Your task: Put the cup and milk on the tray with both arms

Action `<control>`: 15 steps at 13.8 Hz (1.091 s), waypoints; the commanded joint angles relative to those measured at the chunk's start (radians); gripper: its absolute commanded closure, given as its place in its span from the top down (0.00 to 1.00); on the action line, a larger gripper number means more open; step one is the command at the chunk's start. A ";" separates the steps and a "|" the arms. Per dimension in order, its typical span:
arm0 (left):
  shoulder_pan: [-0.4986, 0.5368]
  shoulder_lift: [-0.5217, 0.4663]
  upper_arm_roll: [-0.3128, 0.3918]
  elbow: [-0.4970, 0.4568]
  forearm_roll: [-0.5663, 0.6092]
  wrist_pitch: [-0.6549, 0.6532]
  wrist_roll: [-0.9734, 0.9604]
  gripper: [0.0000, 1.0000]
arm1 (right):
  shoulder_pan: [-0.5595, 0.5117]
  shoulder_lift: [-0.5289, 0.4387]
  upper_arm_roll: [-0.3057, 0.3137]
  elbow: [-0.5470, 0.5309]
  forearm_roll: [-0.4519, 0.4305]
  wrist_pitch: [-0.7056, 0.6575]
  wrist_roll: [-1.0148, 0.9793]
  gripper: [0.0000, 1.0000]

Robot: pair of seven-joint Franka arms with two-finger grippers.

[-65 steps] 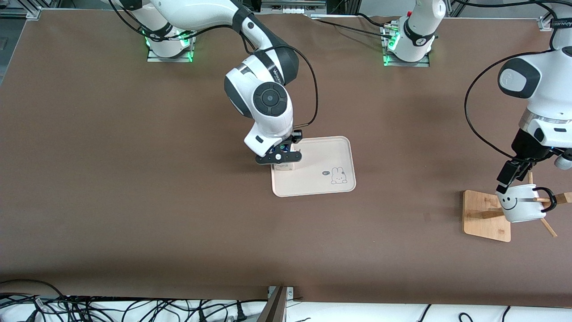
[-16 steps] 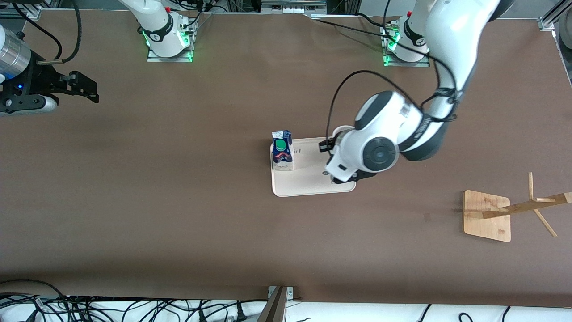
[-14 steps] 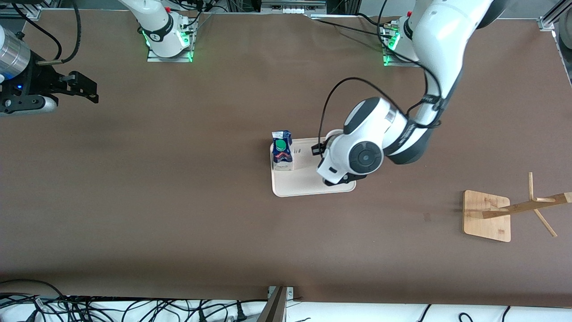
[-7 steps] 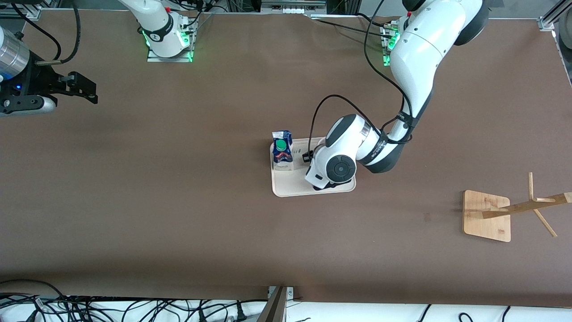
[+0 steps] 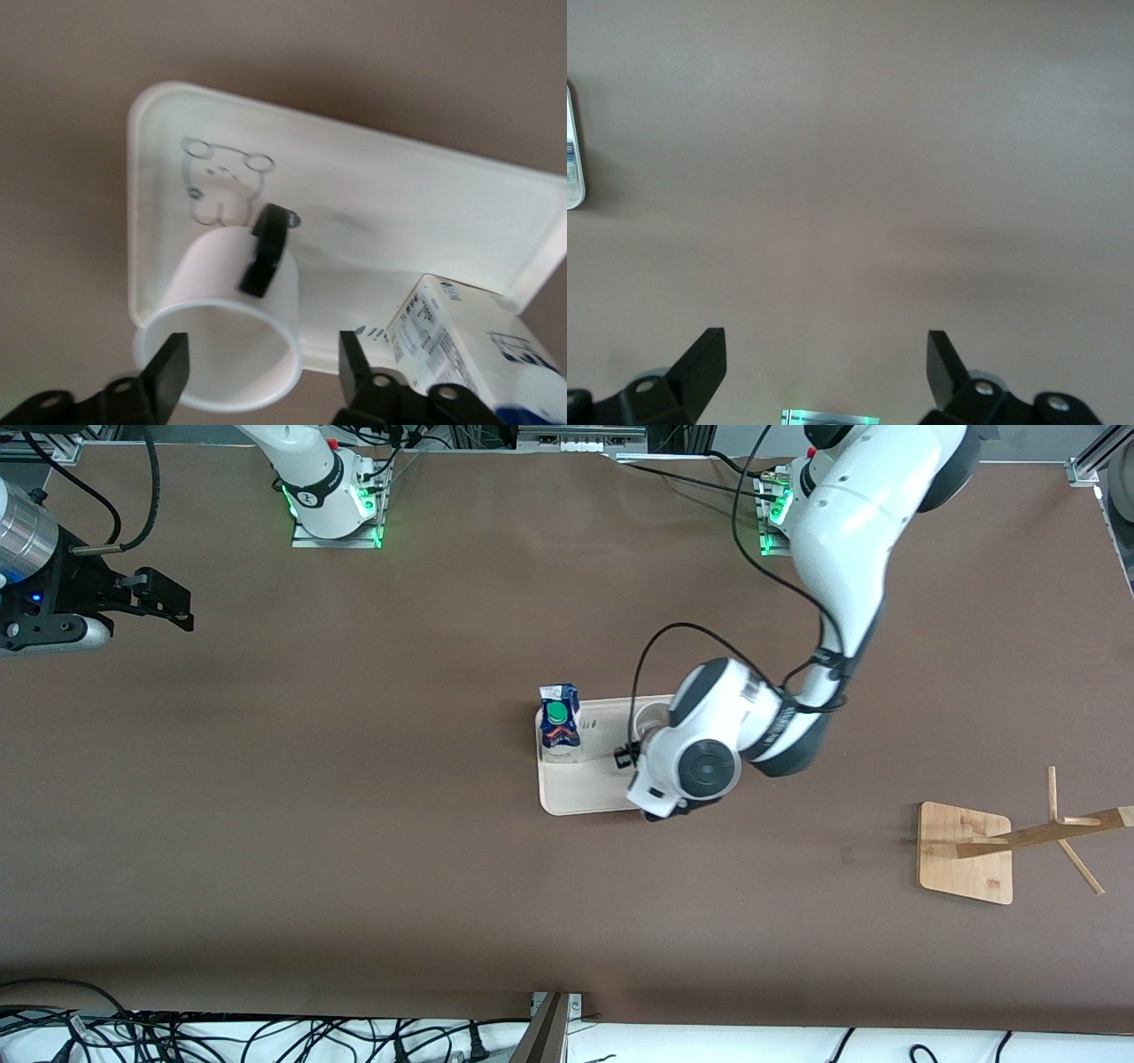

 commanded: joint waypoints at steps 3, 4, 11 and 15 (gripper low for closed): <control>0.114 -0.248 0.002 -0.030 0.030 -0.125 0.220 1.00 | -0.010 0.009 0.011 0.023 -0.016 -0.006 -0.007 1.00; 0.133 -0.274 0.007 -0.028 0.041 -0.162 0.263 1.00 | -0.010 0.011 0.011 0.023 -0.016 -0.006 -0.008 1.00; 0.349 -0.470 0.002 -0.024 0.127 -0.309 0.653 1.00 | -0.010 0.011 0.011 0.023 -0.018 -0.006 -0.008 1.00; 0.394 -0.617 0.084 -0.178 0.093 -0.215 0.771 1.00 | -0.012 0.011 0.011 0.023 -0.018 -0.006 -0.008 1.00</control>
